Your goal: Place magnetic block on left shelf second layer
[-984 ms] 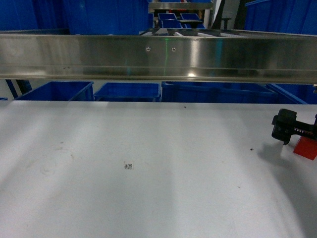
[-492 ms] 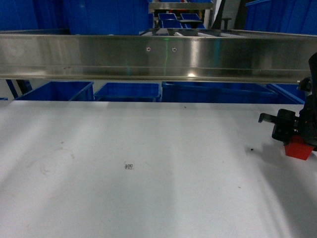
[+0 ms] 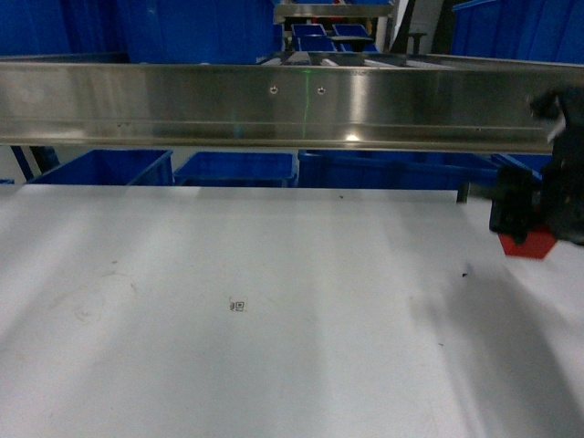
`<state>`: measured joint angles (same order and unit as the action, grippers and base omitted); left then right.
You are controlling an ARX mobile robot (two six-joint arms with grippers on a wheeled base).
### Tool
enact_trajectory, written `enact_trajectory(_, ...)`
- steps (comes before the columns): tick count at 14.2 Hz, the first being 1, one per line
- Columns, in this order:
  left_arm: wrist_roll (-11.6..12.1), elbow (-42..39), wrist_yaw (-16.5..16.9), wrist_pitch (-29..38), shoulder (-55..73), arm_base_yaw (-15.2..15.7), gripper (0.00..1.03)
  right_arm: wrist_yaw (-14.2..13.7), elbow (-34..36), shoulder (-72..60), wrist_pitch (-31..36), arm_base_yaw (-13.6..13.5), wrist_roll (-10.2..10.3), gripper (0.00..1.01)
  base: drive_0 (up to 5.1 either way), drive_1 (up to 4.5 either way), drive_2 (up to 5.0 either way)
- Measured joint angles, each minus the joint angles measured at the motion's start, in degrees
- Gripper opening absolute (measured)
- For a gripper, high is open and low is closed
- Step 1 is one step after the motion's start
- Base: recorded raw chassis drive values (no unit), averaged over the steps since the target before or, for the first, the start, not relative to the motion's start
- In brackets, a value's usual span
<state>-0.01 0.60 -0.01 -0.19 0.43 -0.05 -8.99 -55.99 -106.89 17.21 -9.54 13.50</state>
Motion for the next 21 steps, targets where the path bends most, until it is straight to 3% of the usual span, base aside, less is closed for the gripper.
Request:
enact_trajectory(2, 0.0, 0.0, 0.0, 0.0, 0.0, 0.0, 0.98, 2.7, 1.7, 9.1, -0.3, -1.5, -2.5, 0.33, 0.0, 0.00, 0.0)
enact_trajectory(4, 0.0, 0.0, 0.0, 0.0, 0.0, 0.0, 0.98, 3.6, 4.7, 20.2, -3.7, -1.6, -4.0, 0.33, 0.0, 0.00, 0.0)
enact_trajectory(8, 0.0, 0.0, 0.0, 0.0, 0.0, 0.0, 0.98, 3.9, 6.2, 32.1, -9.9, -0.1, -4.0, 0.33, 0.0, 0.00, 0.0)
enact_trajectory(10, 0.0, 0.0, 0.0, 0.0, 0.0, 0.0, 0.98, 3.9, 4.8, 31.7, -10.0, 0.0, -4.0, 0.33, 0.0, 0.00, 0.0)
enact_trajectory(13, 0.0, 0.0, 0.0, 0.0, 0.0, 0.0, 0.98, 5.5, 4.8, 31.2, -9.9, 3.3, -5.3, 0.33, 0.0, 0.00, 0.0)
enact_trajectory(15, 0.0, 0.0, 0.0, 0.0, 0.0, 0.0, 0.98, 5.9, 4.7, 31.2, -10.1, 4.0, -5.7, 0.33, 0.0, 0.00, 0.0)
enact_trajectory(17, 0.0, 0.0, 0.0, 0.0, 0.0, 0.0, 0.98, 7.5, 4.7, 31.3, -9.9, 3.1, -8.0, 0.33, 0.0, 0.00, 0.0)
enact_trajectory(19, 0.0, 0.0, 0.0, 0.0, 0.0, 0.0, 0.98, 7.5, 5.7, 31.3, -10.0, 3.5, -13.6, 0.33, 0.0, 0.00, 0.0)
enact_trajectory(21, 0.0, 0.0, 0.0, 0.0, 0.0, 0.0, 0.98, 8.0, 5.7, 31.3, -10.3, 3.9, -14.2, 0.33, 0.0, 0.00, 0.0)
